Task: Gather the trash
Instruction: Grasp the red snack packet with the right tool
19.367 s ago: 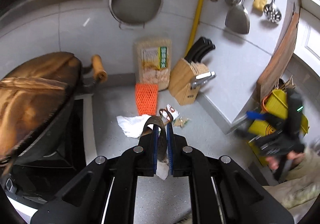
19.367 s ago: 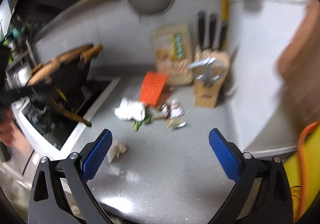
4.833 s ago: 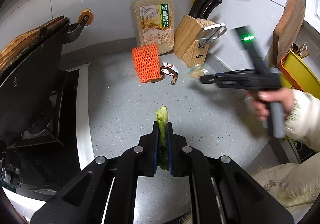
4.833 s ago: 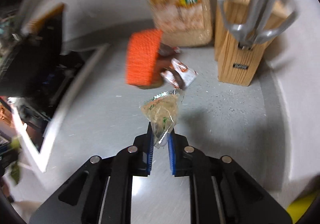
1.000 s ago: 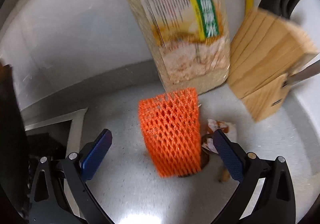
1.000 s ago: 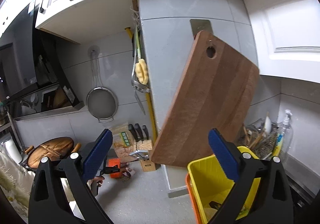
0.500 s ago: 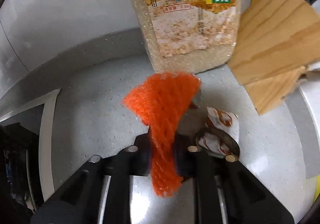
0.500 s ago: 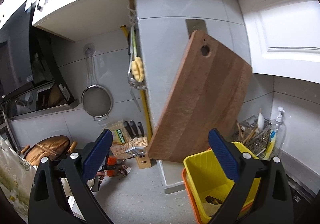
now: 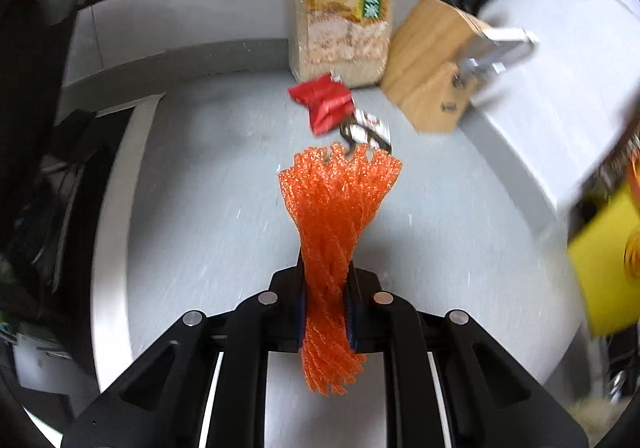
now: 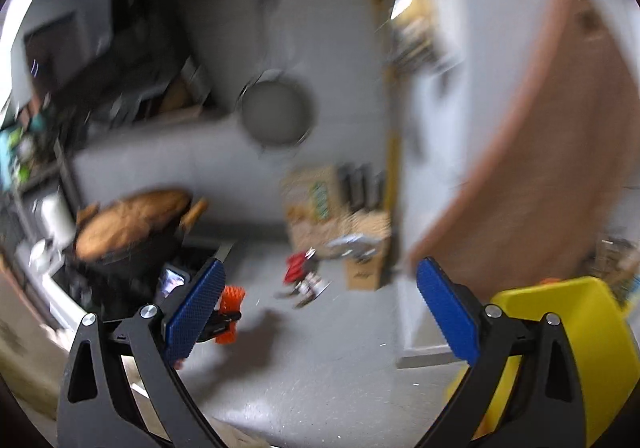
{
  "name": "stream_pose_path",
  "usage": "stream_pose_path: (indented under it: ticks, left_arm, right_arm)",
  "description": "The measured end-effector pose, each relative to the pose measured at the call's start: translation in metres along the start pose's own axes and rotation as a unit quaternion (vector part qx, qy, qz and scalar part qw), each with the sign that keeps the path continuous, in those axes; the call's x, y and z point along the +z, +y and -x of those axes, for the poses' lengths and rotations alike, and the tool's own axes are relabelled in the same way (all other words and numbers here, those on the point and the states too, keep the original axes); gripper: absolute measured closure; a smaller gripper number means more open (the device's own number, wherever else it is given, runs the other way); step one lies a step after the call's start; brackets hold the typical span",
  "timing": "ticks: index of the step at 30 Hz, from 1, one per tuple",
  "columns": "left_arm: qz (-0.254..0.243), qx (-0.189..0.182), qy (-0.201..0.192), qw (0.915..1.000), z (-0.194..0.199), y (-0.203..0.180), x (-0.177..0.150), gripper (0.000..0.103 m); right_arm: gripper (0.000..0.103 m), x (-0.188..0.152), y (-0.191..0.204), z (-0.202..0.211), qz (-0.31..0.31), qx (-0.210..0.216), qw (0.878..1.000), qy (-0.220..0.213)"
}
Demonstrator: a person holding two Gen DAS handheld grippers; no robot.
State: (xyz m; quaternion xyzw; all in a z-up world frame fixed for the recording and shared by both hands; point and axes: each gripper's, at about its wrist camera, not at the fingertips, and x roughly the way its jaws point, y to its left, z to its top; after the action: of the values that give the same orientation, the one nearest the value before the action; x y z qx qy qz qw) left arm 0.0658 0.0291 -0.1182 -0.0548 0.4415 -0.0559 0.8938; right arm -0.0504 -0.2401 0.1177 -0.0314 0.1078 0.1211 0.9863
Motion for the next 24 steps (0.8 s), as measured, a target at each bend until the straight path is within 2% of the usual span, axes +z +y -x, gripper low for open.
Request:
stream_pose_path:
  ticks: [3, 5, 7, 9, 11, 13, 15, 17, 19, 24]
  left_arm:
    - [-0.006, 0.0, 0.003, 1.0, 0.015, -0.001, -0.017, 0.088]
    - [-0.017, 0.013, -0.003, 0.9998, 0.028, 0.0, -0.029, 0.088]
    - [-0.019, 0.021, -0.01, 0.9995, 0.035, 0.001, -0.034, 0.088]
    - [-0.021, 0.024, -0.019, 0.9993, 0.042, 0.002, -0.036, 0.088]
    - [-0.019, 0.025, -0.03, 0.9991, 0.052, 0.003, -0.038, 0.088]
    - [-0.022, 0.035, -0.038, 0.9984, 0.058, 0.003, -0.039, 0.088]
    - [-0.026, 0.051, -0.043, 0.9974, 0.063, 0.001, -0.04, 0.088]
    - [-0.024, 0.051, -0.044, 0.9974, 0.067, 0.0, -0.042, 0.088]
    - [-0.024, 0.048, -0.043, 0.9976, 0.07, -0.001, -0.044, 0.088]
    - [-0.014, 0.046, -0.037, 0.9981, 0.072, 0.002, -0.047, 0.088]
  right_arm:
    - [0.009, -0.011, 0.02, -0.066, 0.034, 0.026, 0.998, 0.049]
    - [0.009, -0.016, 0.031, -0.116, 0.042, 0.058, 0.995, 0.077]
    - [0.009, -0.019, 0.042, -0.165, 0.049, 0.065, 0.992, 0.099]
    - [0.009, -0.021, 0.057, -0.218, 0.075, 0.042, 0.989, 0.121]
    - [0.01, -0.022, 0.074, -0.275, 0.094, 0.045, 0.984, 0.148]
    - [0.01, -0.023, 0.082, -0.323, 0.102, 0.025, 0.98, 0.167]
    - [0.01, -0.024, 0.086, -0.372, 0.125, -0.001, 0.973, 0.193]
    - [0.01, -0.028, 0.083, -0.422, 0.12, -0.017, 0.964, 0.239]
    - [0.01, -0.033, 0.079, -0.454, 0.114, -0.031, 0.958, 0.263]
    - [0.011, -0.049, 0.066, -0.519, 0.098, -0.076, 0.933, 0.339]
